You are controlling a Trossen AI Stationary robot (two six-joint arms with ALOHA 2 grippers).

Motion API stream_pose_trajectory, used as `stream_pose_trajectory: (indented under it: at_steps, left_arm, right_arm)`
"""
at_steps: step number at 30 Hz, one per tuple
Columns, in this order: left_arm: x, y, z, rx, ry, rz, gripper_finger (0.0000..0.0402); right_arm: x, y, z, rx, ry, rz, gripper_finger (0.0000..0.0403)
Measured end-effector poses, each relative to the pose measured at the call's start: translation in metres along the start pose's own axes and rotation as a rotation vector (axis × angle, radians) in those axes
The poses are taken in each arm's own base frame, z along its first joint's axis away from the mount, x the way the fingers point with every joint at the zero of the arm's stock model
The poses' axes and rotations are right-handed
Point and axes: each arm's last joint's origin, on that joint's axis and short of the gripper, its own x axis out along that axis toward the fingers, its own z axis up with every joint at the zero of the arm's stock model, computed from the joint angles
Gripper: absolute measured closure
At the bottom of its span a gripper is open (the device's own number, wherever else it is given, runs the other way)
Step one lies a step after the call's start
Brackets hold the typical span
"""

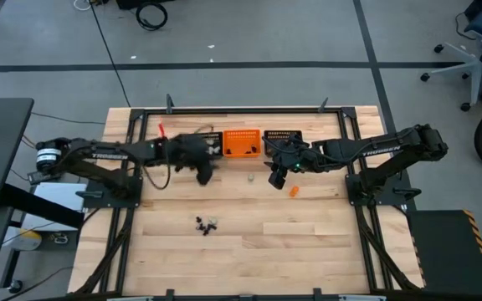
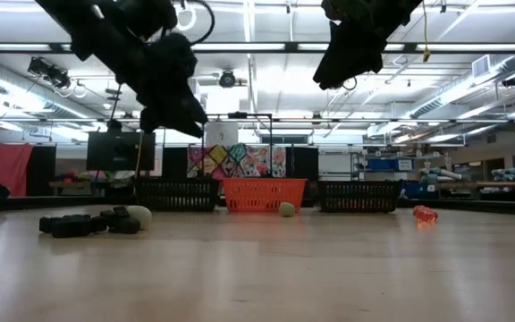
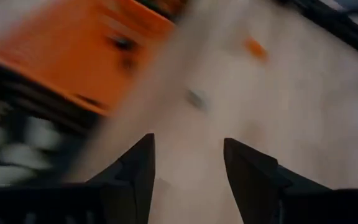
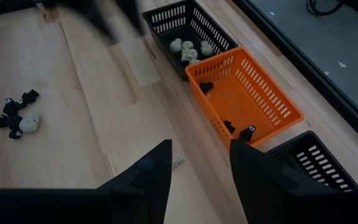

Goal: Sort Halloween decoration
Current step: Put the black skeleton toy into the orange bin

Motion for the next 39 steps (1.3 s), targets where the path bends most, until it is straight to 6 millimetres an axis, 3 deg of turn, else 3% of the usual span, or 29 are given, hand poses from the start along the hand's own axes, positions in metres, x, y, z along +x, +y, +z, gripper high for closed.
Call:
stream_pose_trajectory:
  at_steps: [9,15,27,39]
  left_arm:
    - [-0.009,-0.071,-0.053,0.257,0.252,-0.25,0.023]
    - [-0.018,-0.097,-0.08,0.39,0.313,-0.282,0.023]
    - [0.002,-0.113,-0.128,0.471,0.506,-0.233,0.0165]
    - [0.011,-0.11,-0.132,0.546,0.469,-0.141,0.0161]
  right_arm:
    - [0.0,0.0,0.001,-0.016,-0.005,0.002,0.0238]
    - [0.0,0.001,0.002,-0.01,-0.019,0.007,0.0238]
    - [-0.002,0.005,0.001,-0.014,-0.016,0.039,0.0238]
    - [-0.002,0.007,0.0,-0.003,-0.013,0.051,0.0238]
